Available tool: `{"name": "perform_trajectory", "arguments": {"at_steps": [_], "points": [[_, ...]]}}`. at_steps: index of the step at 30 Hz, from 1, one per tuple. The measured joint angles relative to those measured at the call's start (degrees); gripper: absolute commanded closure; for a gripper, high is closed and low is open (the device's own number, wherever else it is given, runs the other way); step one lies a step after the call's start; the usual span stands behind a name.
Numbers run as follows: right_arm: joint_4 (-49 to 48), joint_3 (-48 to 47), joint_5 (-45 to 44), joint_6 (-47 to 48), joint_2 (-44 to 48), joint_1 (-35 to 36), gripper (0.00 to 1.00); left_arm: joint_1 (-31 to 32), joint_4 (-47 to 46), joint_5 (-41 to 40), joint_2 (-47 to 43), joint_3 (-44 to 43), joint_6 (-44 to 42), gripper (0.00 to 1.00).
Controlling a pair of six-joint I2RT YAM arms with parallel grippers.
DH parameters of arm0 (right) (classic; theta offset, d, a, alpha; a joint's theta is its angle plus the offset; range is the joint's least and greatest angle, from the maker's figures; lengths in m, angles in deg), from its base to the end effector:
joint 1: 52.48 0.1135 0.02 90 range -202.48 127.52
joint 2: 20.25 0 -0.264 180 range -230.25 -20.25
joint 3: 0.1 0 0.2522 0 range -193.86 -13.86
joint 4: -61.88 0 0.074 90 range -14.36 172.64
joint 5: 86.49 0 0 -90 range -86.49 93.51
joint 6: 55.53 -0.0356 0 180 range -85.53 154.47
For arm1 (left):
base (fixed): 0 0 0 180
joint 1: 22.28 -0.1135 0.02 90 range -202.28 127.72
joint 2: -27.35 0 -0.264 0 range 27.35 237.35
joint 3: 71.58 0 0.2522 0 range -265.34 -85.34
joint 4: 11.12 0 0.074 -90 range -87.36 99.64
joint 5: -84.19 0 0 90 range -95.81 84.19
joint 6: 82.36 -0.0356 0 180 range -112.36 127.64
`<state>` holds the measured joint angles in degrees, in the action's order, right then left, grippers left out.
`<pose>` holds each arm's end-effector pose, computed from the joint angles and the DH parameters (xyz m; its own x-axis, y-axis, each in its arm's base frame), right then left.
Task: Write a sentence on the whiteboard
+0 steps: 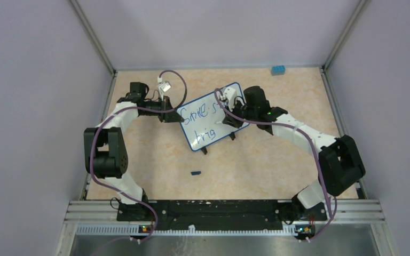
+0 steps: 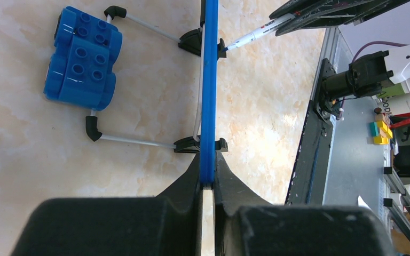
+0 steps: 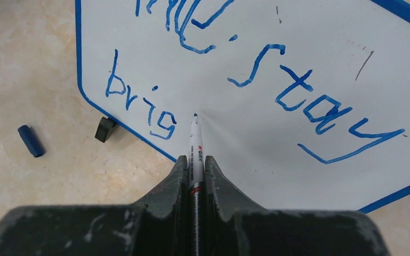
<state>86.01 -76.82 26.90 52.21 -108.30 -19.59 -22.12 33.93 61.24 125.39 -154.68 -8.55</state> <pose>0.2822 0.1993 0.2659 -0.2294 -0.4814 -0.8460 -0.8818 0.4708 -0.0288 0.3445 -0.0337 0.2338 -0.7029 0.1107 -0.7026 0.6848 0.3726 -0.6263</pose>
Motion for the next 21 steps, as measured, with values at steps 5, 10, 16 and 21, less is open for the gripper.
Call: {"name": "perform_trajectory", "arguments": {"at_steps": [5, 10, 16, 21], "points": [[-0.26, -0.50, 0.00, 0.00, -0.28, -0.02, 1.00, 0.00, 0.00, 0.00, 0.00, 0.00, 0.00, 1.00], [-0.87, -0.52, -0.17, 0.04, -1.57, 0.00, 1.00, 0.00, -0.02, 0.00, 0.00, 0.00, 0.00, 1.00], [-0.90, -0.46, 0.35, 0.04, -2.38, 0.00, 1.00, 0.00, 0.00, 0.00, 0.00, 0.00, 0.00, 1.00], [-0.96, 0.11, 0.68, 0.07, -2.38, 0.00, 1.00, 0.00, 0.00, 0.00, 0.00, 0.00, 0.00, 1.00]]}}
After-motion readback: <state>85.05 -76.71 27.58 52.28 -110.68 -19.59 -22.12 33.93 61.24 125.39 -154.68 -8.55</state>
